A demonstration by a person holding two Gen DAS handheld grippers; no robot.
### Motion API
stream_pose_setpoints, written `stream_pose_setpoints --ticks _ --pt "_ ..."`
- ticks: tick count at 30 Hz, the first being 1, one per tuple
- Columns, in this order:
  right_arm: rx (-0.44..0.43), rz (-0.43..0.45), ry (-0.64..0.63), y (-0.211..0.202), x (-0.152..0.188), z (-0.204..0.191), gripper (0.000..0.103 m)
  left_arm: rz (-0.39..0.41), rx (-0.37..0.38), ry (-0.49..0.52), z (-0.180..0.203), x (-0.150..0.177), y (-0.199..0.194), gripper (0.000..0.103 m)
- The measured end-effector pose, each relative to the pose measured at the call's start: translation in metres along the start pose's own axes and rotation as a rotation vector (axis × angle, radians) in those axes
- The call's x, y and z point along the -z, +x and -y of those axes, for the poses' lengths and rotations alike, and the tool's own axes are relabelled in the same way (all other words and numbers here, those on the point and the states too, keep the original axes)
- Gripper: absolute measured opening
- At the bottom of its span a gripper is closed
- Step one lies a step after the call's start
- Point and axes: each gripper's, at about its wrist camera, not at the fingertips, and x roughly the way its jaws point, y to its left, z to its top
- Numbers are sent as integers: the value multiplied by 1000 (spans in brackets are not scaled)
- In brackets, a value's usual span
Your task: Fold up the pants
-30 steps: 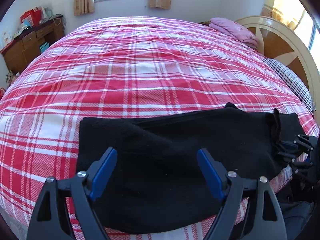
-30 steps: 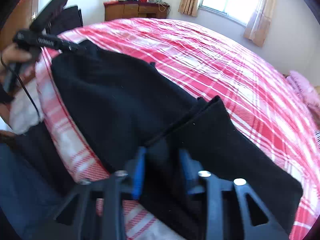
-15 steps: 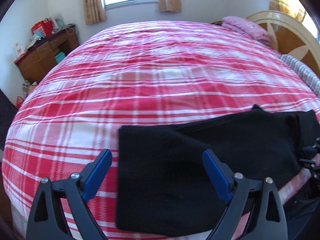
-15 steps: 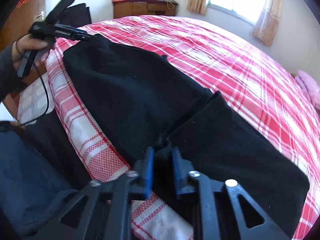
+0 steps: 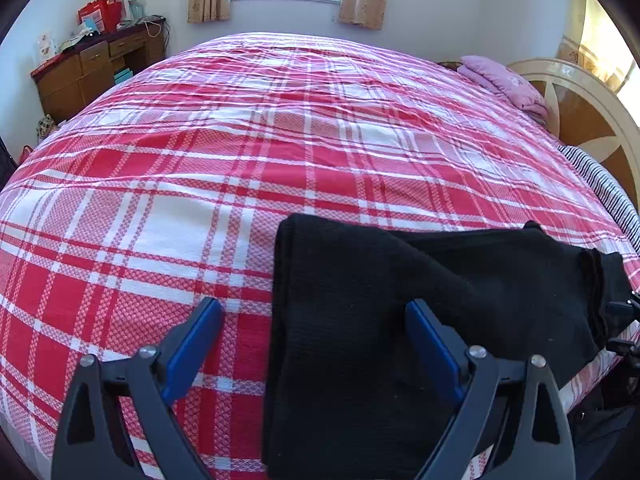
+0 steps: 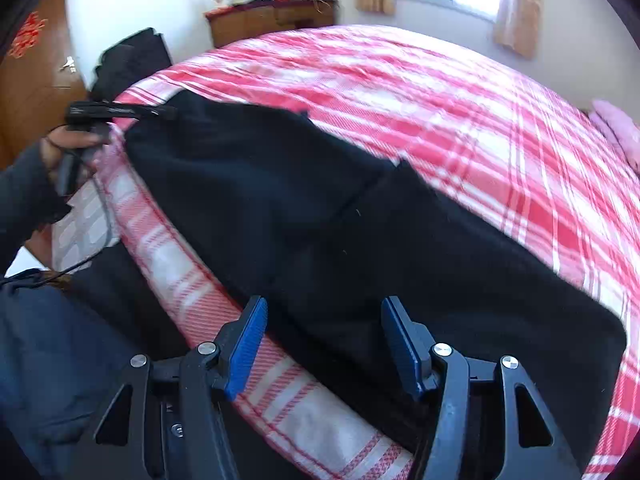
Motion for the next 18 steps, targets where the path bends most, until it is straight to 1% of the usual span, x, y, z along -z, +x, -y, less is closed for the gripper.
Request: stream_pose_setpoints --ticks 3,4,6,8,9,10,11,12,15,18 --pt "12 35 16 -8 0 4 61 -21 61 3 8 1 -1 77" --pt "15 39 26 -8 1 7 61 -26 57 7 11 1 -1 76" --pt "21 42 53 -7 2 13 61 -25 23 33 17 2 1 74" --pt "26 47 78 -6 1 18 61 -19 8 39 14 4 1 62" --pt "29 51 86 -7 1 20 61 -16 15 25 8 3 -1 51" --pt "32 57 93 -10 2 22 61 -17 40 9 4 2 -3 36" --pt "32 67 102 -12 2 24 61 -20 87 -21 -2 0 -5 28" --pt "33 74 112 -13 2 25 61 -28 137 -63 -9 -1 -7 24" --pt "42 90 134 -17 2 30 61 -25 181 -101 -12 -1 -10 20" --pt "51 100 149 -19 1 35 61 -14 227 -140 -13 -2 -14 19"
